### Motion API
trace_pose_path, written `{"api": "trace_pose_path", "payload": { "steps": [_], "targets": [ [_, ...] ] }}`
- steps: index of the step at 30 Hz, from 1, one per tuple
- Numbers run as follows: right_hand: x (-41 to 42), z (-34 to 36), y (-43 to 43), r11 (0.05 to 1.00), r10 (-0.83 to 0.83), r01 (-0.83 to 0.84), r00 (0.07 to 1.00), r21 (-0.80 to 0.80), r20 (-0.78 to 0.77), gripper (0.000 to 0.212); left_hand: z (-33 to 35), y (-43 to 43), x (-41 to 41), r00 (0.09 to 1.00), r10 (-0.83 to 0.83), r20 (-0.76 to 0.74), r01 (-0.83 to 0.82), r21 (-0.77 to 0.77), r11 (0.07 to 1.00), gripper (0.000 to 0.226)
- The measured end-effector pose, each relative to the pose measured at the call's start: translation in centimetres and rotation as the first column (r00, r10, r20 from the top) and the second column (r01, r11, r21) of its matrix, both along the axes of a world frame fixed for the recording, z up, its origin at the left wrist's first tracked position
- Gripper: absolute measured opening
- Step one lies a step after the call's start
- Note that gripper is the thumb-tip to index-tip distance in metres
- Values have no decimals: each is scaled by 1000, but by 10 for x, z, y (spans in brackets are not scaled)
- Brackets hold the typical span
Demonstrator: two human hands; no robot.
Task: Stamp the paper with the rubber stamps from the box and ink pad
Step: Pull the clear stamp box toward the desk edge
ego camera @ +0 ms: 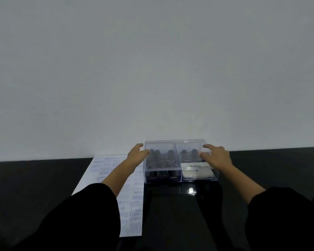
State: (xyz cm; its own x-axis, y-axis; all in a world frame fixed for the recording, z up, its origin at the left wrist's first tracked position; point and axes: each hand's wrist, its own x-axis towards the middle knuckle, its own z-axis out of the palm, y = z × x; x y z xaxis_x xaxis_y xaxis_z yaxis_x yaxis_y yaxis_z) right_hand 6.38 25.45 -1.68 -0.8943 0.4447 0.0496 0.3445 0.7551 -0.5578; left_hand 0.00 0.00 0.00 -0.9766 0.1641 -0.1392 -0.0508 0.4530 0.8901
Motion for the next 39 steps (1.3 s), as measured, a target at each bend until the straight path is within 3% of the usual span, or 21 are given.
{"api": "trace_pose_path", "payload": {
  "steps": [7,11,14,20,30,37,39],
  "targets": [
    [-10,-13,3,977,37,-34,999,-210,10,70,-12,15,-17,998,21,57,-22,16,1000,67],
    [-14,-15,5,952,-63,67,998,-300,25,80,-19,21,-18,992,42,120,-45,19,999,56],
    [-19,-15,5,923,-151,164,986,-347,64,62,-24,26,-14,987,54,151,-69,97,993,45],
    [-24,-14,10,917,-165,180,984,-356,74,13,-28,29,-15,978,91,186,-129,204,970,41],
    [28,19,10,895,-223,211,975,-394,15,12,-3,34,28,984,77,160,-121,289,950,37],
    [156,44,-4,883,-205,223,975,-414,87,14,14,23,147,980,81,180,-115,182,977,37],
    [159,42,-4,871,-209,232,973,-433,99,20,15,25,148,981,81,175,-113,181,977,39]
  ]
}}
